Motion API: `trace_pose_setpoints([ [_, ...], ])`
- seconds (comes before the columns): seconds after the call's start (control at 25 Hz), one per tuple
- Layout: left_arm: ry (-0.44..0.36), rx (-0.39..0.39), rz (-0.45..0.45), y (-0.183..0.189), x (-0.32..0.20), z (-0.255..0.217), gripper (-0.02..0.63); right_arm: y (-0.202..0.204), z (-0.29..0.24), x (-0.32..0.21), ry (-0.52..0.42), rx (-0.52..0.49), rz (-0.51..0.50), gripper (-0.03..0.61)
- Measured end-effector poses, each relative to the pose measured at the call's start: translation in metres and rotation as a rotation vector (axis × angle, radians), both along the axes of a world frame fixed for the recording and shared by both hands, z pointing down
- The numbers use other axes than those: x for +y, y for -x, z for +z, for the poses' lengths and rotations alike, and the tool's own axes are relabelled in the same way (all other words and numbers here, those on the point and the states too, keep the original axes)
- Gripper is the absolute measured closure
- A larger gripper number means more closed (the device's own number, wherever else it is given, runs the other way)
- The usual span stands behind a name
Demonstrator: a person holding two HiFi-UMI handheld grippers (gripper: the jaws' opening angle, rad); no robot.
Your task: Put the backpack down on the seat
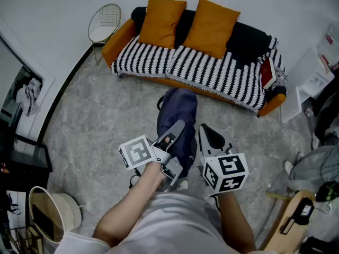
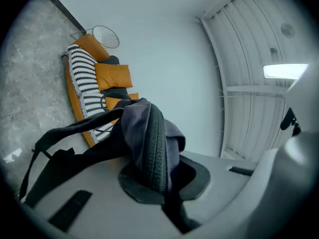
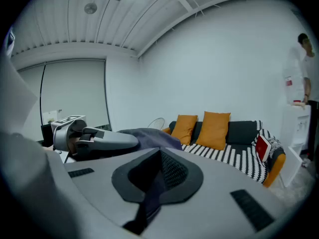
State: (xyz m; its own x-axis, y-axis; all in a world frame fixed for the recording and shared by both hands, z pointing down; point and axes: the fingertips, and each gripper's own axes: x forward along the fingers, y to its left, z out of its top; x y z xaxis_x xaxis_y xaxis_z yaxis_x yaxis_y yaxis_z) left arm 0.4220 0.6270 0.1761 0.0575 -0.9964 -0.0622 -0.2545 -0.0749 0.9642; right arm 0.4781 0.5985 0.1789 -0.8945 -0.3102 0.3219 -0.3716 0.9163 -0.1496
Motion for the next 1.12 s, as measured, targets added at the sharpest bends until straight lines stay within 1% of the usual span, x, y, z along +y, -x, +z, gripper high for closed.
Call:
trace_pose_setpoints([
  [0.2,0.004,-0.009,-0.006,-0.011,-0.012,-0.002,0.606,-0.011,0.002,-0.011,0.004,-0.005,-0.013,0.577],
  [0.4,0.000,-0.013,-0.016,-0.004,-0.020,-0.007,0.606,-0.004,0.004,-0.015,0.032,-0.016,-0.034,0.577],
  [0.6,0.008,-0.007,-0.024,0.005,-0.029,-0.002,0.606,0.005,0.009,-0.024,0.027,-0.004,-0.039,0.577],
  [0.84,0.012,0.013,-0.031,0.030,-0.055,0.007,0.606,0.027,0.018,-0.053,0.030,0.014,-0.034,0.577],
  [1.12,0.022,0.038,-0.013,0.075,-0.093,0.018,0.606,0.074,0.027,-0.090,0.036,0.039,-0.018,0.577],
])
